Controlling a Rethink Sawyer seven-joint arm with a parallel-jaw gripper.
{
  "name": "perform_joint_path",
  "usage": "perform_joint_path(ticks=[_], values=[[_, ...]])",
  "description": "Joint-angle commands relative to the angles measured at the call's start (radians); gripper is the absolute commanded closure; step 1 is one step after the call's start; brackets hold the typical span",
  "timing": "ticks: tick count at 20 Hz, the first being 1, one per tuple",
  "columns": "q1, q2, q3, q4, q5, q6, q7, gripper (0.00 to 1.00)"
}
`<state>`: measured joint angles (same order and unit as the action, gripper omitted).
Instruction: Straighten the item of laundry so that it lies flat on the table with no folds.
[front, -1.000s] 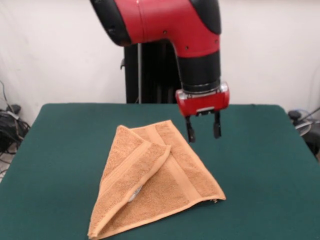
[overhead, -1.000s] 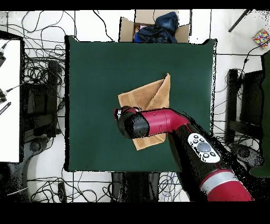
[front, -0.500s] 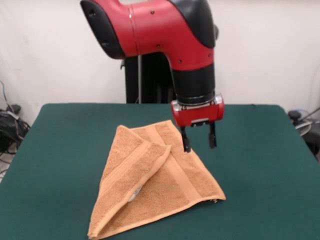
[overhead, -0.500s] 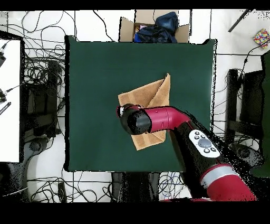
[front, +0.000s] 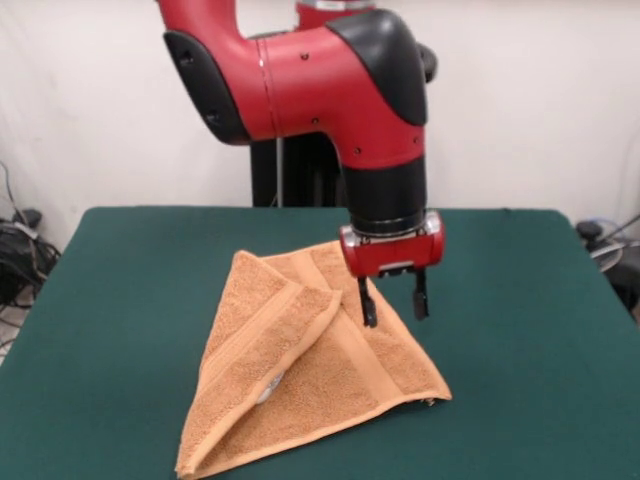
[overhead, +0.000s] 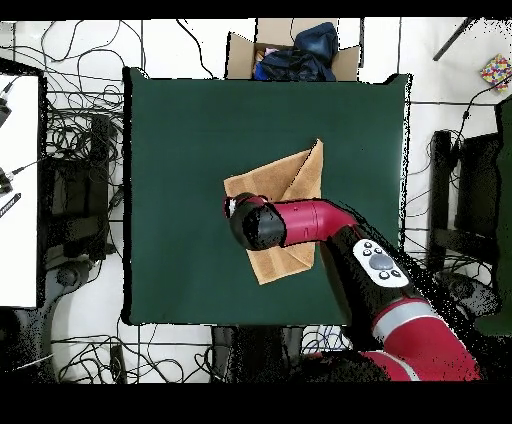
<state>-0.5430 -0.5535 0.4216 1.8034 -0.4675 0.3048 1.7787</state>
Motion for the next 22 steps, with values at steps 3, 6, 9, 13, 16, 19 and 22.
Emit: perform_joint_path(ticks=[3, 6, 9, 13, 16, 19, 22], values=[[0.044, 0.069, -0.092, -0.082, -0.077, -0.071, 0.069, 0.0], [0.034, 0.06, -0.085, -0.083, -0.07, -0.054, 0.05, 0.0], [0.028, 0.065, -0.087, -0.085, -0.072, -0.053, 0.039, 0.0], [0.021, 0.079, -0.088, -0.098, -0.073, -0.052, 0.027, 0.0], [0.014, 0.09, -0.083, -0.104, -0.075, -0.053, 0.018, 0.0], [0.012, 0.102, -0.081, -0.119, -0.076, -0.05, 0.013, 0.0], [0.007, 0.109, -0.08, -0.123, -0.079, -0.049, 0.008, 0.0]])
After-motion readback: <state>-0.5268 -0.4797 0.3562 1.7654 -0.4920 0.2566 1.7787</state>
